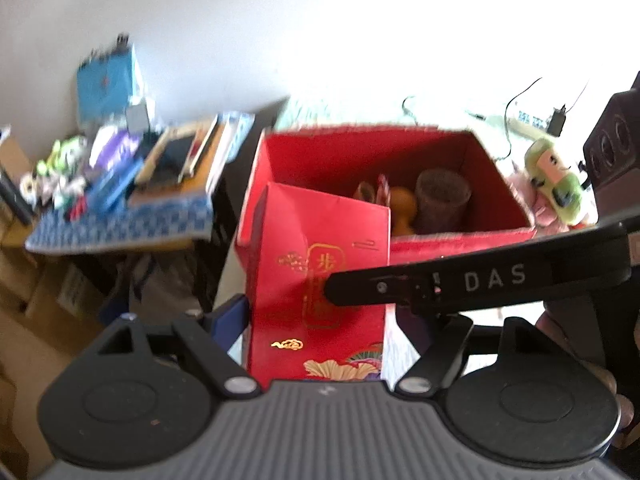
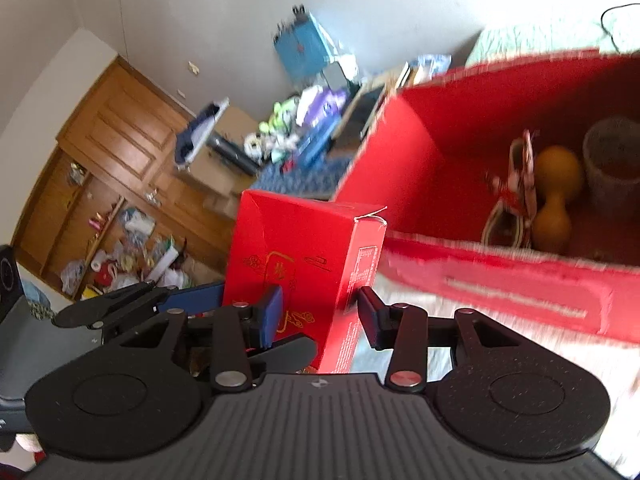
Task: Organize objects
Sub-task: 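Carry the red packet box over and into the red box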
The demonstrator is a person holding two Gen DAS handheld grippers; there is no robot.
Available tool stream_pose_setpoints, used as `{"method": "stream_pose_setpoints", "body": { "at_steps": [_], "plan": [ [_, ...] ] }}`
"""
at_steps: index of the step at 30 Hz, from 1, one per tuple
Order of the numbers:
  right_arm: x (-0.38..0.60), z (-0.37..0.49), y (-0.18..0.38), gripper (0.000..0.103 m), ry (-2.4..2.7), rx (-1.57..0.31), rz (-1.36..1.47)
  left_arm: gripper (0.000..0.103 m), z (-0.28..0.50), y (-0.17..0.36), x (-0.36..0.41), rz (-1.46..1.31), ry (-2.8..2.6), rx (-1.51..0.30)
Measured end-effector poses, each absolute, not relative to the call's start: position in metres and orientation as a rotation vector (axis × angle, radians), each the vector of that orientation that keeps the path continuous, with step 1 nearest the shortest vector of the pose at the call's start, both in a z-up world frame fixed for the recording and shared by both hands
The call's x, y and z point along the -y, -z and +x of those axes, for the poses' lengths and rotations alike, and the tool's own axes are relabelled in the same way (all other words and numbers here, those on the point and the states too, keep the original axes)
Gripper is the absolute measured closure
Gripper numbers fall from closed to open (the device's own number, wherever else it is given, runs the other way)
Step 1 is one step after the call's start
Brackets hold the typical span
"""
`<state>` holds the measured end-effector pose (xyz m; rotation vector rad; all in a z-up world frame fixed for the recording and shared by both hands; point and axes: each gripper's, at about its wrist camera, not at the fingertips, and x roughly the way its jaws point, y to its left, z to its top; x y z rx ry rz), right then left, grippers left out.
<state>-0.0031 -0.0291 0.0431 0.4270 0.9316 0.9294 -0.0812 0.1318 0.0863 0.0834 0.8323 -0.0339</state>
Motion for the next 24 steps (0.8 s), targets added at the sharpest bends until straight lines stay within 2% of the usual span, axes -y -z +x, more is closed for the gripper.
{"method": "stream_pose_setpoints", "body": {
  "at_steps": [13, 24],
  "plan": [
    [0.046, 0.045, -0.081, 0.058, -0.770, -0.734, 0.408, 0.025, -0.019, -0.113, -0.114, 0.113, 0.163, -0.668],
    [0.031, 0.101, -0.050, 0.058, -0.686, -0.830, 0.380, 0.026, 0.051, -0.078, -0.110, 0.108, 0.200, -0.725]
  ]
}}
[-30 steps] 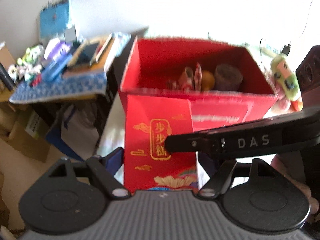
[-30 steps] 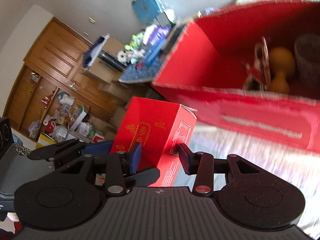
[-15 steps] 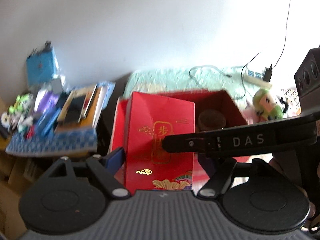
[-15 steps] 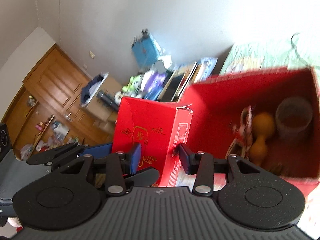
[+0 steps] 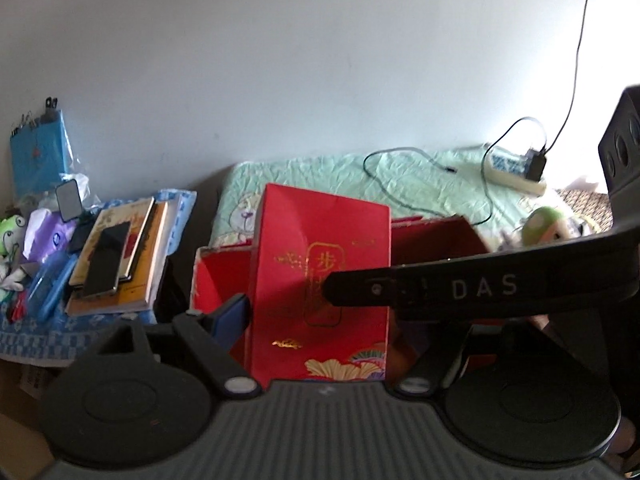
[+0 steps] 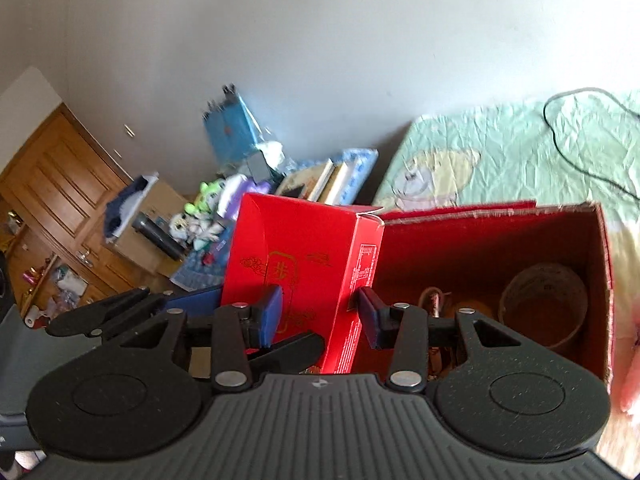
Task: Organize objects
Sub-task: 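Carry the red packet box over and into the red box, then lower the packet box onto the box floor beside the shoes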
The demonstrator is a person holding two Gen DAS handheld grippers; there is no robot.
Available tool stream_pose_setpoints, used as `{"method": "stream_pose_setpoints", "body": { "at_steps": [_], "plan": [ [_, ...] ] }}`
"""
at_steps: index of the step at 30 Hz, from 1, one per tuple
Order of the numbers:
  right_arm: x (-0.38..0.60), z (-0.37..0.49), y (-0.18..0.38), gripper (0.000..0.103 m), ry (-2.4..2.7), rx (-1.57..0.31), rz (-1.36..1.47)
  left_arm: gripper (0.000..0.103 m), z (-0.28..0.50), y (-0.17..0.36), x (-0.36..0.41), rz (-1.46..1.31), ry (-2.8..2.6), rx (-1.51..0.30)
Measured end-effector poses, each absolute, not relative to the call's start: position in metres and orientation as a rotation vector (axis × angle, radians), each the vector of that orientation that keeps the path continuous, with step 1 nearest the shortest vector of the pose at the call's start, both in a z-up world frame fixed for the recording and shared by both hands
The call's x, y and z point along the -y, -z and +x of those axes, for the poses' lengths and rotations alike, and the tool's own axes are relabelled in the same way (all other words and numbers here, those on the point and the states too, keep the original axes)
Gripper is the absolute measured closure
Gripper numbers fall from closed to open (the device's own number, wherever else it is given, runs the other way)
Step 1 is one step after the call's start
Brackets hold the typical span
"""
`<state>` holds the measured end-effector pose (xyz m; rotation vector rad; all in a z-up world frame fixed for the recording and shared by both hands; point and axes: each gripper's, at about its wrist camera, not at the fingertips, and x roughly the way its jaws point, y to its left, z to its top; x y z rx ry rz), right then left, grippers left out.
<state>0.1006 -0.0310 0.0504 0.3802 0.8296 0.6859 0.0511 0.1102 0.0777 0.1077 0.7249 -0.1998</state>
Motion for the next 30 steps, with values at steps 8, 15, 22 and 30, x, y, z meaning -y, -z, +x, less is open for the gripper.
{"method": "stream_pose_setpoints", "body": {
  "at_steps": [8, 15, 22, 30],
  "plan": [
    [0.015, 0.129, -0.020, 0.058, -0.684, -0.944, 0.335, 0.026, 0.080, -0.039, -0.119, 0.093, 0.174, -0.829],
    [0.006, 0.148, 0.004, 0.058, -0.709, -1.056, 0.345, 0.026, 0.093, -0.016, -0.124, 0.081, 0.142, -0.912],
    [-0.001, 0.153, 0.014, 0.057, -0.688, -1.127, 0.313, 0.026, 0.102, -0.003, -0.123, 0.078, 0.121, -0.968],
    [-0.002, 0.157, 0.022, 0.059, -0.664, -1.183, 0.308, 0.027, 0.106, 0.003, -0.117, 0.101, 0.092, -0.984]
  ]
}}
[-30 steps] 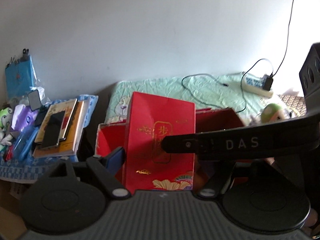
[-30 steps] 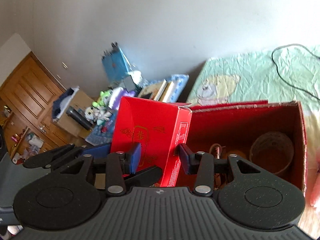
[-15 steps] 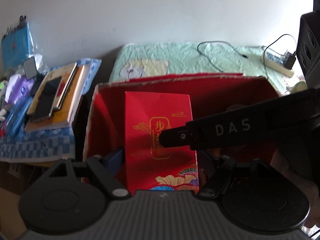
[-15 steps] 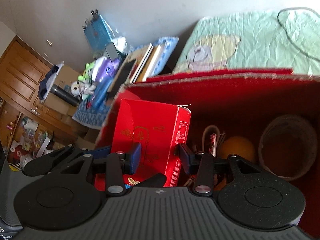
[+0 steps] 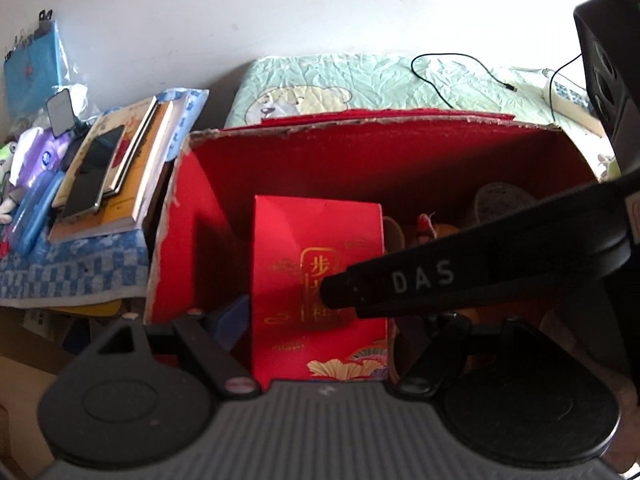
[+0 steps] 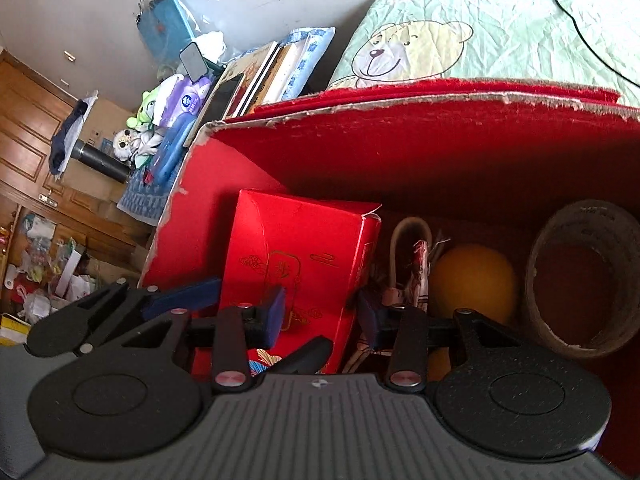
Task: Organize objects
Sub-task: 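Lower the packet box onto the box floor beside the shoes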
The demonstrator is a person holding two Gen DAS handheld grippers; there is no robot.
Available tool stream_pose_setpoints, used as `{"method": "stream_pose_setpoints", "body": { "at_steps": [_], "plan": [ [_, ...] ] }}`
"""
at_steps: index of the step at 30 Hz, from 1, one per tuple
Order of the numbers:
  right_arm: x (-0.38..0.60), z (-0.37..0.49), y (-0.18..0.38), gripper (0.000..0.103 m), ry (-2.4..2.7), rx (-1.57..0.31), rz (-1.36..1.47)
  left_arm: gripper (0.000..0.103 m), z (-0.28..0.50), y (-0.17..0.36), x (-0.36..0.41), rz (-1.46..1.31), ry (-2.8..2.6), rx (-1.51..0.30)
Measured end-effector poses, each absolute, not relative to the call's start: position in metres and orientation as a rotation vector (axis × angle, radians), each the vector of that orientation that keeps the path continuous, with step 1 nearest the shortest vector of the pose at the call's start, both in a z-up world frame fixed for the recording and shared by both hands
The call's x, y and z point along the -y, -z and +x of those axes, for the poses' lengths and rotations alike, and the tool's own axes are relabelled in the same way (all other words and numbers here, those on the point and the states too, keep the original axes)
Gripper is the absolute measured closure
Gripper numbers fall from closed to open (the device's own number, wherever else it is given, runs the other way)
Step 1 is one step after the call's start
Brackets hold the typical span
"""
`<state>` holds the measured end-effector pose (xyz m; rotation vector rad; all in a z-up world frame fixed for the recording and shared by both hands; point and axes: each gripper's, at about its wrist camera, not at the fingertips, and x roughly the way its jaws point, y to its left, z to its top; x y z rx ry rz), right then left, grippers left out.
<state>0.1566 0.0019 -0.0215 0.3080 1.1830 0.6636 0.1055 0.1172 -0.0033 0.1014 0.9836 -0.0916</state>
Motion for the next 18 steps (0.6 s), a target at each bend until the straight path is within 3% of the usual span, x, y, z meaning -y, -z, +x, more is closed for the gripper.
{"method": "stream_pose_setpoints", "body": {
  "at_steps": [18],
  "plan": [
    [0.014, 0.158, 0.024, 0.059, -0.623, -1.194, 0.422, 0.019, 0.113, 0.010, -0.107, 0.160, 0.024, -0.980]
  ]
}}
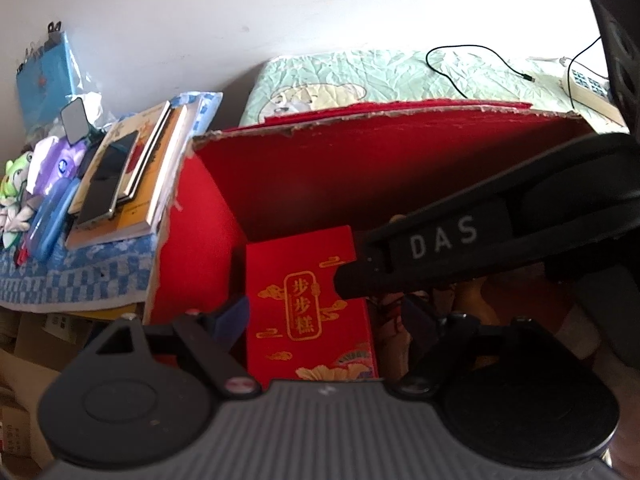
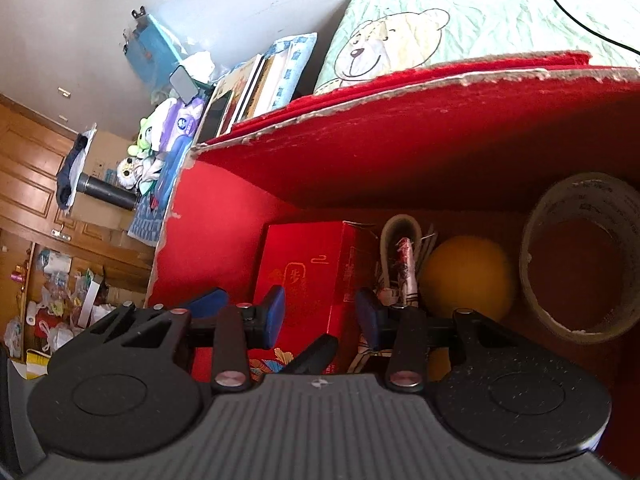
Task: Organize objects
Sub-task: 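Lower the packet box onto the box floor beside the shoes, then open the left gripper to release the packet box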
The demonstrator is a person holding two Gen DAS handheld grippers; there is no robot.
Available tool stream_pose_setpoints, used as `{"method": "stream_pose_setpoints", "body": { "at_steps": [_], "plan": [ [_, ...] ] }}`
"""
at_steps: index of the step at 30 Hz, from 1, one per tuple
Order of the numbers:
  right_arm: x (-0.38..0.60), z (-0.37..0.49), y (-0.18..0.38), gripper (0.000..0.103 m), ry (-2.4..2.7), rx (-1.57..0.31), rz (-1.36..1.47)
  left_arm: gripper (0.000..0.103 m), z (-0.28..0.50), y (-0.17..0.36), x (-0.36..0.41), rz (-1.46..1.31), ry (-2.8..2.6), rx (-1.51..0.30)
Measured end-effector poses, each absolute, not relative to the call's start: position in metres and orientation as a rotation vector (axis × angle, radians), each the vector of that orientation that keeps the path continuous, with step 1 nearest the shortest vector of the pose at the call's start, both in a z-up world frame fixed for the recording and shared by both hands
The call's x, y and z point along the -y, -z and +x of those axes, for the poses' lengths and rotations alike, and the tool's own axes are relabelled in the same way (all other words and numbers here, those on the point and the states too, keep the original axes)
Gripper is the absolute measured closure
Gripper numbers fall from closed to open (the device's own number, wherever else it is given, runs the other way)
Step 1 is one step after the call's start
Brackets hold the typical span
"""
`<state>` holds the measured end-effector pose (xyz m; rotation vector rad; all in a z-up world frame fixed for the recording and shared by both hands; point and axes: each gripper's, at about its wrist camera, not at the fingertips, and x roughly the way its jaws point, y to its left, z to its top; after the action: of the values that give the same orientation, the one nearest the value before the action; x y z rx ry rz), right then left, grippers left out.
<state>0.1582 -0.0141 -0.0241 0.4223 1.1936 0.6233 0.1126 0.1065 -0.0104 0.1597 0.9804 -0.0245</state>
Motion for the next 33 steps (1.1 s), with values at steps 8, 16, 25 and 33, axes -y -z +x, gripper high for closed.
{"method": "stream_pose_setpoints", "body": {
  "at_steps": [8, 16, 25, 33],
  "plan": [
    [0.0141, 0.1599, 0.0258, 0.059, -0.603, -1.198, 0.440, 0.014, 0.1187, 0.0155, -0.1041, 0.186, 0.008, -0.989],
    [0.0152, 0.1604, 0.0267, 0.059, -0.594, -1.198, 0.449, 0.013, 0.1194, 0.0173, -0.1012, 0.209, 0.005, -0.997],
    [0.0171, 0.1589, 0.0268, 0.059, -0.576, -1.184, 0.453, 0.012, 0.1198, 0.0184, -0.0984, 0.227, -0.022, -1.002],
    [0.0171, 0.1590, 0.0291, 0.059, -0.567, -1.185, 0.455, 0.010, 0.1204, 0.0187, -0.0990, 0.220, -0.039, -1.003]
  ]
}}
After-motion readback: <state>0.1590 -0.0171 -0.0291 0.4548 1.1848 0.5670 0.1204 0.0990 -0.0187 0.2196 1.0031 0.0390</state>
